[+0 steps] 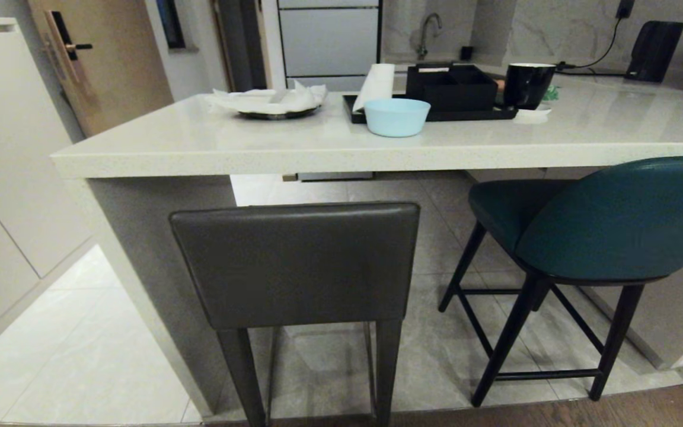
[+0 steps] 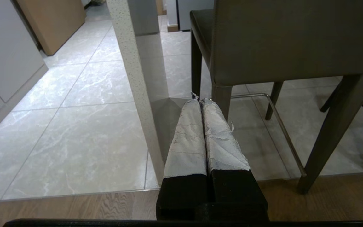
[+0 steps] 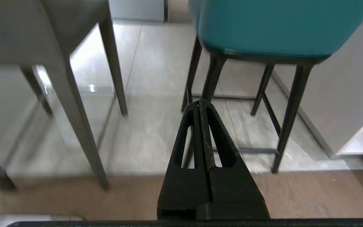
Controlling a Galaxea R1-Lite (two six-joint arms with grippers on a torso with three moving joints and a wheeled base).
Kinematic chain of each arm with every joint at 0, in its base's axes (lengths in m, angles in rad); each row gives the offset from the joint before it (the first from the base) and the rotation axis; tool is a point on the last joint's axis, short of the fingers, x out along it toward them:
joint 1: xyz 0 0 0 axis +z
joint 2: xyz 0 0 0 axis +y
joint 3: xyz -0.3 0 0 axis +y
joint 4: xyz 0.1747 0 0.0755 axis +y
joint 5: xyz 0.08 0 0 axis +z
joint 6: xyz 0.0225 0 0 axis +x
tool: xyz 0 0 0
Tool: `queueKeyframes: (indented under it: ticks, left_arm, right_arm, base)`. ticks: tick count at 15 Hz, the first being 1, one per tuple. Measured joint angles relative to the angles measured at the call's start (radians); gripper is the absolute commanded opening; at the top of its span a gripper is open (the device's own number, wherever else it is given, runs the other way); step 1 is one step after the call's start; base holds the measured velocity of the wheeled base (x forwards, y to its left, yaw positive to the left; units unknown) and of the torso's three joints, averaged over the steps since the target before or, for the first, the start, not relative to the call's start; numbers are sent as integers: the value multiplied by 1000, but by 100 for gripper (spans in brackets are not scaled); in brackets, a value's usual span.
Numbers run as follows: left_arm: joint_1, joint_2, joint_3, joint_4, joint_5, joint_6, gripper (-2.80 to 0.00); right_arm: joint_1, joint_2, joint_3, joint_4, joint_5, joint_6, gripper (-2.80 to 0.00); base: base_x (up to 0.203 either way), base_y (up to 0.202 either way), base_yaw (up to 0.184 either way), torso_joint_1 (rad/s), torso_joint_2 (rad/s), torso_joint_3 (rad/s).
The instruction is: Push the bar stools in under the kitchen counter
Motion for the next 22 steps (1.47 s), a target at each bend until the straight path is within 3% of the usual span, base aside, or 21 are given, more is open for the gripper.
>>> queueKeyframes:
  ticks: [2, 5, 22]
  left_arm:
    - [0, 0, 0, 1, 12, -16, -280]
    - [0, 0, 0, -1, 16, -15, -280]
    - [0, 0, 0, -4, 19, -19, -280]
  right_arm:
    - [0, 0, 5, 1, -2, 5, -280]
    - [0, -1, 7, -4, -18, 95, -280]
    - [0, -1, 8, -4, -19, 98, -280]
  base:
    - [0, 0, 0, 0, 0, 0]
    - [0, 0, 0, 0, 0, 0]
    - [0, 0, 0, 0, 0, 0]
